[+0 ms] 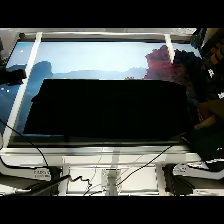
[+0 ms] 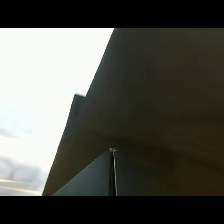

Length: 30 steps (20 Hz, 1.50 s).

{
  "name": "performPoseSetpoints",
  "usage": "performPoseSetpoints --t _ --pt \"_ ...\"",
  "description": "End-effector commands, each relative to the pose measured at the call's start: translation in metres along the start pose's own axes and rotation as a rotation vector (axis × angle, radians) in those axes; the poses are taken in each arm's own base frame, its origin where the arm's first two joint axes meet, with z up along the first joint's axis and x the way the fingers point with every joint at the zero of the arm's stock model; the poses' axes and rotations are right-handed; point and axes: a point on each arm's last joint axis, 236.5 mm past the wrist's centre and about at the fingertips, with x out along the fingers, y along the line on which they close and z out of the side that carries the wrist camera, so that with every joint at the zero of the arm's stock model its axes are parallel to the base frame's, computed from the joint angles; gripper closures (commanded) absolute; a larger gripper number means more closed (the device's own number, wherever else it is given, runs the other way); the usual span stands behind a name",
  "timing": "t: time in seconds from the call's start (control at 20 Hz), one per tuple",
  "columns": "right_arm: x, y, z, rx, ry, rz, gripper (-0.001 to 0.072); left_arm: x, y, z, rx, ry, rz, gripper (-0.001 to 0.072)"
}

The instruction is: Fold the clothes and pants, and hang the long-sleeved shirts on hangers.

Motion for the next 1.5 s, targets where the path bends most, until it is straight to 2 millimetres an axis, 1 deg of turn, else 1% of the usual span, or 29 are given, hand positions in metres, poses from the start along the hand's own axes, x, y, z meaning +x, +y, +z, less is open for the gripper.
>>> performPoseSetpoints --t 0.0,0.05,0.15,0.25,0.35,0.4,0.45,0.5,0.6,0.7,0.8,0.85,0.9,1.0,1.1,1.25,1.35,1.4,1.45 --pt "-0.031 -0.002 -0.069 0.047 0.068 -0.064 0.0690 -0.032 -0.013 -0.019 -0.019 -0.022 -0.131 0.0696" --pt "-0.032 -0.005 -0.091 0.080 0.061 -0.072 0.0689 -0.034 -0.006 -0.029 -0.040 -0.014 -0.130 0.0696" --pt "-0.026 -0.007 -0.139 0.148 0.052 -0.087 0.0690 -0.036 0.007 -0.052 -0.003 -0.005 -0.115 0.0697" --pt "-0.008 -0.001 -0.180 0.217 0.024 -0.082 0.0689 -0.036 0.020 -0.070 -0.011 -0.036 -0.084 0.0697" --pt "0.009 0.006 -0.220 0.238 0.032 -0.085 0.0666 -0.033 0.032 -0.089 -0.034 -0.061 -0.059 0.0697" --pt "0.015 0.006 -0.238 0.271 0.037 -0.099 0.0544 -0.029 0.038 -0.099 -0.045 -0.061 -0.049 0.0697" --pt "0.021 0.001 -0.251 0.328 0.035 -0.127 0.0346 -0.023 0.045 -0.107 -0.067 -0.062 -0.036 0.0696" --pt "0.025 -0.005 -0.259 0.409 0.018 -0.160 0.0235 -0.015 0.050 -0.111 -0.090 -0.072 -0.028 0.0696" --pt "0.033 -0.013 -0.261 0.529 -0.030 -0.182 0.0229 0.005 0.056 -0.122 -0.115 -0.064 -0.020 0.0696" --pt "0.041 -0.020 -0.260 0.645 -0.051 -0.187 0.0219 0.025 0.055 -0.135 -0.129 -0.029 -0.027 0.0696" --pt "0.053 -0.023 -0.263 0.722 -0.027 -0.179 0.0216 0.042 0.051 -0.148 -0.147 0.012 -0.051 0.0696" --pt "0.060 -0.023 -0.261 0.744 -0.013 -0.162 0.0197 0.048 0.049 -0.152 -0.154 0.030 -0.059 0.0696" --pt "0.067 -0.022 -0.259 0.768 0.001 -0.139 0.0198 0.053 0.049 -0.155 -0.157 0.044 -0.064 0.0696" --pt "0.082 -0.024 -0.252 0.793 0.016 -0.102 0.0200 0.059 0.049 -0.157 -0.161 0.060 -0.070 0.0696" --pt "0.096 -0.031 -0.245 0.806 0.009 -0.086 0.0203 0.059 0.049 -0.158 -0.162 0.062 -0.070 0.0696" --pt "0.117 -0.034 -0.230 0.797 -0.014 -0.032 0.0215 0.059 0.049 -0.157 -0.162 0.062 -0.070 0.0696" --pt "0.129 -0.043 -0.235 0.806 0.012 -0.046 0.0223 0.060 0.052 -0.151 -0.162 0.036 -0.059 0.0696" --pt "0.135 -0.046 -0.238 0.788 0.025 -0.052 0.0258 0.060 0.054 -0.149 -0.163 0.024 -0.054 0.0696" --pt "0.140 -0.049 -0.238 0.758 0.026 -0.052 0.0307 0.060 0.055 -0.147 -0.163 0.016 -0.050 0.0681"
